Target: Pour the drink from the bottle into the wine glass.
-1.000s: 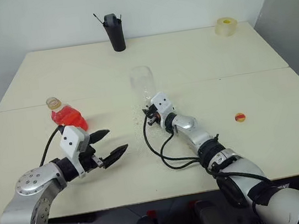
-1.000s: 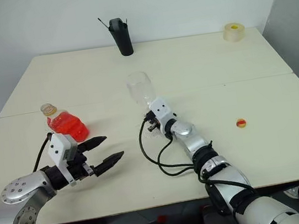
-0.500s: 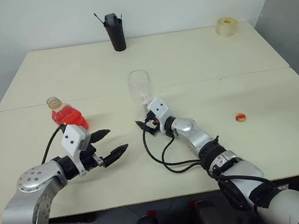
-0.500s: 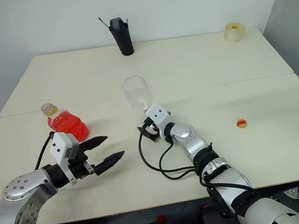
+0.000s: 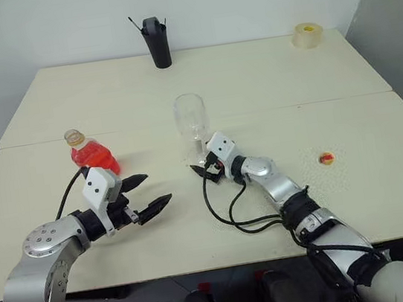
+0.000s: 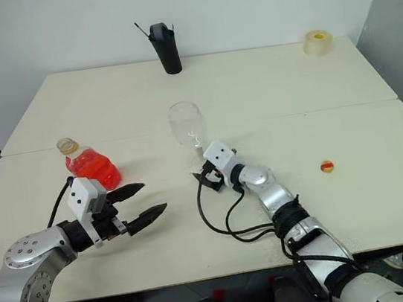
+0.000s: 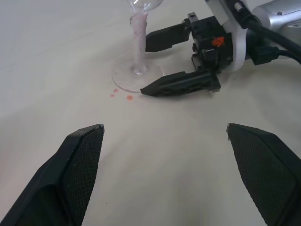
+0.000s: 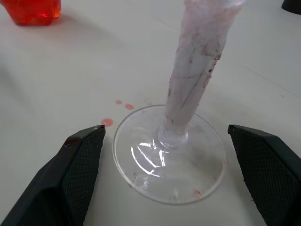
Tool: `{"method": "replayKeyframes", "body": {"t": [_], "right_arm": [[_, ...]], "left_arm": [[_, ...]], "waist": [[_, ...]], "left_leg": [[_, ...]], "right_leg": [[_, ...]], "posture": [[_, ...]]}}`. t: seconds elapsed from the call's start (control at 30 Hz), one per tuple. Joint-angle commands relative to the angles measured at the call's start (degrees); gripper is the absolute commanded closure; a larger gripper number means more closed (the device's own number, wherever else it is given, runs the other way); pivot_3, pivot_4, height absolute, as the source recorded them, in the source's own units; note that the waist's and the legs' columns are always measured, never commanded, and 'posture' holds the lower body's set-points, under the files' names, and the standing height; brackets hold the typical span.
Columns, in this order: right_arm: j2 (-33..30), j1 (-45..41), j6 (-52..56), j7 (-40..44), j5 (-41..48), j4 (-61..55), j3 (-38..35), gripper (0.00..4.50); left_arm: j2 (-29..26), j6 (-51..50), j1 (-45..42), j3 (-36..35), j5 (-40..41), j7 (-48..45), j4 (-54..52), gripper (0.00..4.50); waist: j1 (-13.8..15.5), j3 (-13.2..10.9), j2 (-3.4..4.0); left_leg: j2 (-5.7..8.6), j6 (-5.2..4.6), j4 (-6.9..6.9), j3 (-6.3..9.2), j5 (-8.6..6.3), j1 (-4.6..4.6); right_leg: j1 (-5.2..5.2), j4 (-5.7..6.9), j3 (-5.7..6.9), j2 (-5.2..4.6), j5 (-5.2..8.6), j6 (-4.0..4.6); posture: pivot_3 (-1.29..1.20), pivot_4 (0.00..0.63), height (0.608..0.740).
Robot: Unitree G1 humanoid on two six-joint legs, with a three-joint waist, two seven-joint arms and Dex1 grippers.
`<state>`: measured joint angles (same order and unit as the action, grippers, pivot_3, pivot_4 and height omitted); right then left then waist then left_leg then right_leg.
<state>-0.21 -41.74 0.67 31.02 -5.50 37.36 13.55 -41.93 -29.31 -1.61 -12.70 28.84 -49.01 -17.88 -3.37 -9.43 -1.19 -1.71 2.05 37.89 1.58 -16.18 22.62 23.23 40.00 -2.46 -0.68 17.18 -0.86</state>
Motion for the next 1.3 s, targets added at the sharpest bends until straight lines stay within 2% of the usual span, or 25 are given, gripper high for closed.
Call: {"method": "replayKeyframes", "body": {"t": [0.03, 0.27, 0.4, 0.53, 0.7, 0.87, 1.0, 1.13, 1.3], "right_arm": [[-2.6, 3.3, 5.5, 5.5, 0.7, -11.0, 2.2, 0.03], [-12.0, 8.2, 22.0, 13.1, 4.5, -33.6, 0.9, 0.03], [-21.8, 8.3, 33.8, 19.6, 8.3, -47.7, -0.2, 0.03], [-32.3, 3.0, 50.1, 25.5, 18.6, -62.7, -6.0, 0.03], [-35.8, -6.5, 58.0, 24.9, 26.1, -63.1, -12.1, 0.03], [-36.3, -14.0, 64.2, 22.9, 29.8, -61.2, -11.4, 0.03], [-34.9, -16.8, 65.7, 21.5, 32.0, -61.0, -9.9, 0.03], [-33.2, -18.2, 66.7, 19.2, 32.8, -59.1, -8.1, 0.03], [-34.2, -18.0, 66.3, 18.3, 33.1, -59.3, -6.8, 0.03]], "left_arm": [[-0.6, 1.5, 0.4, -1.7, 0.1, -0.1, -0.7, 0.0], [2.6, 1.5, 5.9, -7.1, 1.1, 4.7, -2.6, 0.0], [5.4, 4.0, 9.8, -10.1, 0.1, 7.8, -2.8, 0.0], [9.4, 8.3, 11.0, -13.9, -1.0, 12.5, 0.0, 0.0], [10.5, 13.1, 11.5, -15.6, -4.3, 15.3, 2.8, 0.0], [8.2, 13.4, 8.8, -18.7, -2.7, 15.7, 5.6, 0.0], [6.7, 12.7, 6.6, -19.3, -2.3, 16.1, 6.8, 0.0], [5.1, 13.5, 1.4, -16.7, -3.7, 15.8, 9.4, 0.0], [3.6, 14.4, -4.1, -15.8, -5.0, 15.3, 15.0, 0.0]], "waist": [[0.0, 0.0, 0.0], [0.1, 0.0, 0.02], [0.5, 0.0, 0.01], [0.7, 0.0, 0.06], [0.7, 0.0, 0.02], [0.8, 0.0, 0.0], [1.0, 0.0, 0.0], [1.1, 0.0, 0.0], [1.2, 0.0, 0.0]], "left_leg": [[0.0, 0.0, 0.0, 0.01, 0.0, 0.0], [0.01, 0.0, 0.03, 0.06, 0.0, 0.06], [0.03, -0.01, 0.04, 0.15, -0.01, 0.11], [0.08, -0.02, 0.07, 0.23, -0.01, 0.16], [0.06, -0.02, 0.06, 0.28, -0.01, 0.13], [0.08, -0.03, 0.07, 0.27, -0.01, 0.18], [0.08, -0.03, 0.06, 0.27, -0.01, 0.2], [0.08, -0.03, 0.07, 0.27, -0.01, 0.2], [0.09, -0.02, 0.07, 0.25, -0.01, 0.22]], "right_leg": [[0.0, 0.0, 0.0, 0.0, 0.0, 0.0], [0.02, -0.03, 0.01, -0.02, 0.0, -0.01], [0.01, -0.07, 0.04, -0.05, 0.01, -0.01], [0.0, -0.11, 0.1, -0.1, 0.01, -0.01], [-0.03, -0.11, 0.14, -0.05, 0.01, -0.01], [0.0, -0.13, 0.14, -0.06, 0.01, -0.01], [0.0, -0.15, 0.15, -0.07, 0.01, -0.01], [0.0, -0.13, 0.17, -0.09, 0.01, -0.01], [0.02, -0.15, 0.2, -0.08, 0.01, -0.01]], "posture": [[0.0, 0.15, 0.74], [0.0, 0.15, 0.74], [0.0, 0.15, 0.74], [0.0, 0.15, 0.74], [0.0, 0.15, 0.74], [0.0, 0.15, 0.74], [0.0, 0.15, 0.74], [0.0, 0.15, 0.74], [0.0, 0.15, 0.74]]}}
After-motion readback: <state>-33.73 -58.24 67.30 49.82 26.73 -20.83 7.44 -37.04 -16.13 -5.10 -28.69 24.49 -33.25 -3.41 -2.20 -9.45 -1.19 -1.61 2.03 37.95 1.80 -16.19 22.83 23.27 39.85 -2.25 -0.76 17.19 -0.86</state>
